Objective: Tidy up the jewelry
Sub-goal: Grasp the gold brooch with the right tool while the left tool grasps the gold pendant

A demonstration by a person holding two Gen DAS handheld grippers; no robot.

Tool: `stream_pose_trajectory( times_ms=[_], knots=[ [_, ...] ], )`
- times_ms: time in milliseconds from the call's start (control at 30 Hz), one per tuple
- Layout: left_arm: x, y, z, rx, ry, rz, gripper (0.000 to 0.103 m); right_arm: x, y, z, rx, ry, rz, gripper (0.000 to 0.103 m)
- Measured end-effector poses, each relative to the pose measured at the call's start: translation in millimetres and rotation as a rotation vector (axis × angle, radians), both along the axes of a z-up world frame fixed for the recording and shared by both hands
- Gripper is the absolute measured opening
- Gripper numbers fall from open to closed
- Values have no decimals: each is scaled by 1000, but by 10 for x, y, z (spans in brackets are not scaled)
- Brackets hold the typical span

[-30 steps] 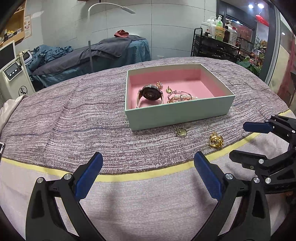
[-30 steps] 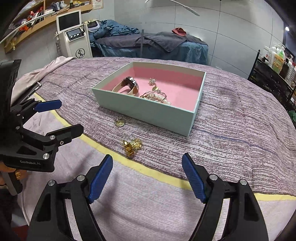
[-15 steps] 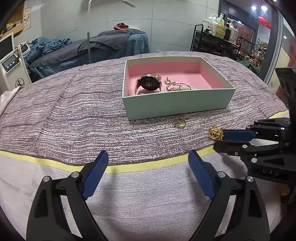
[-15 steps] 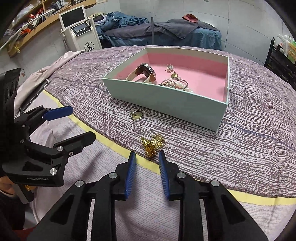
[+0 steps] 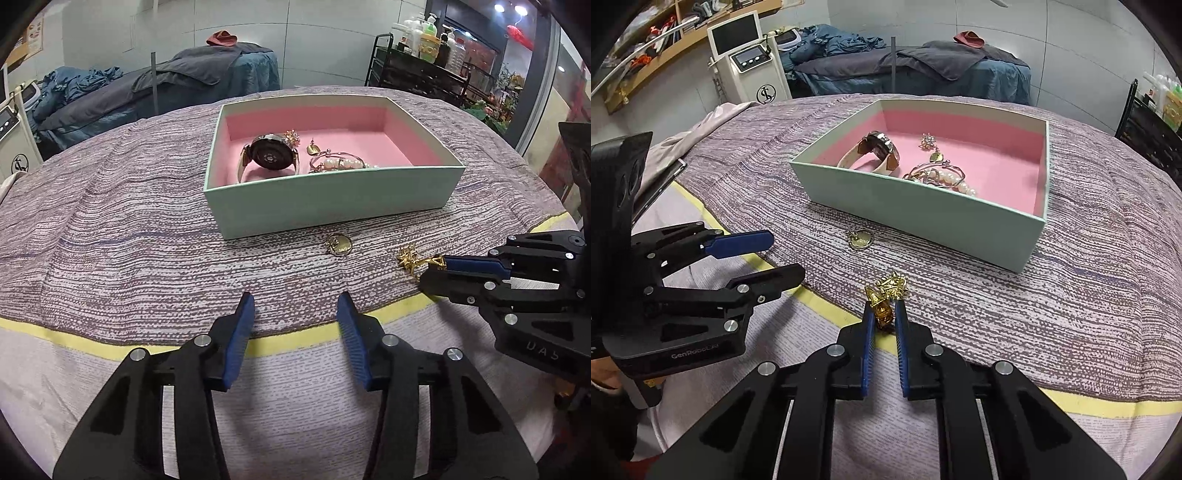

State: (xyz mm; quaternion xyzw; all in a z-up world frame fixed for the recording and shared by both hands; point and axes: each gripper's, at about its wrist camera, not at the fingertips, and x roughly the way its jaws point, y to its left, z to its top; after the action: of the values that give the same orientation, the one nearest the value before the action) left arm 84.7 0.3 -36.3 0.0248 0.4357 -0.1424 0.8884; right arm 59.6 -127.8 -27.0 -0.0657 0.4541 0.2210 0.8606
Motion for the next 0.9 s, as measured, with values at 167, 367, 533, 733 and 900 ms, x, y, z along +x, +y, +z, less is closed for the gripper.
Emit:
stream_pose_trajectory(
  times_ms=[167,367,533,733,900],
  knots=[
    [150,-150,-7,-9,18,-36,39,-43,-113,36,12,-9,-35,11],
    [288,-284,-27,-13,26,-52,36,-60,-199,32,23,-5,-56,11],
    [389,-338,-24,-39,32,-52,29,-52,-214,16,31,0,-61,11],
    [456,-412,-24,-50,31,-55,21,-62,-204,15,34,0,-59,11],
    [411,-373,-22,-63,24,-44,16,-62,-209,12,36,1,-62,11]
  ],
)
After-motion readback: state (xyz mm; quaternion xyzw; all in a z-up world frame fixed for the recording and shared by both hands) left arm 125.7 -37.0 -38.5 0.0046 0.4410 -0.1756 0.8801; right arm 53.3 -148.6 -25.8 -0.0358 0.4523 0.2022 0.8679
